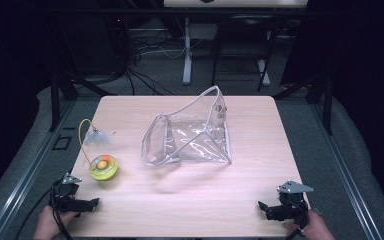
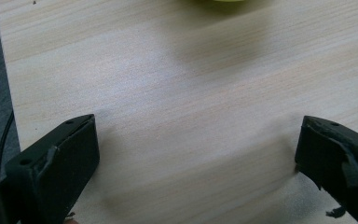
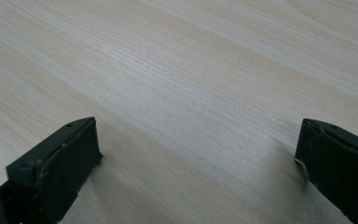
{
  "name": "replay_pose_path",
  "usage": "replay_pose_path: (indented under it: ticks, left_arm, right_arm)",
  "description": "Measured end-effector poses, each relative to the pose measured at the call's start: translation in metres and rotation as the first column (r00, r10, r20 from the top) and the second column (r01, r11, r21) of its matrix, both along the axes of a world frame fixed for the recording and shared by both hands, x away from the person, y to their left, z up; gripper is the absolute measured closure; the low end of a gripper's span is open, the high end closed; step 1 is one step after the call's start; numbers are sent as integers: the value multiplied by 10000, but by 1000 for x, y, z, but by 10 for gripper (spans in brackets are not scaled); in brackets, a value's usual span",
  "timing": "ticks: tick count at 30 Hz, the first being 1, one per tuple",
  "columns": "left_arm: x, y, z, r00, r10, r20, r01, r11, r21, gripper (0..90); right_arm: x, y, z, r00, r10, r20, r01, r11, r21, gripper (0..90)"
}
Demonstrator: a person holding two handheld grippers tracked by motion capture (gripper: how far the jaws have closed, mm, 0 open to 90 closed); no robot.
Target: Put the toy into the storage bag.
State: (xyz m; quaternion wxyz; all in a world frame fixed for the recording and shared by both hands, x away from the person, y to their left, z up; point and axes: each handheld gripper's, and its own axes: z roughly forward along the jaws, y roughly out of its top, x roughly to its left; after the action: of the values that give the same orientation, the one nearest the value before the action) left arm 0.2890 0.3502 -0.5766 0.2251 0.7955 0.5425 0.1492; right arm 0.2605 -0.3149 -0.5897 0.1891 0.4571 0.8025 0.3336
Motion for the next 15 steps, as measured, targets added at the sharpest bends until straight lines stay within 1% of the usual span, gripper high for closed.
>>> replay_pose_path:
  ticks: [11,15]
  left_arm:
    - [0,0,0,10000,-46,-17,46,10000,-13,0]
    - [0,0,0,10000,6,36,-6,10000,-28,0]
  right_arm:
    - [0,0,0,10000,19,-11,-19,10000,27,0]
    - [0,0,0,10000,24,-12,-24,10000,24,0]
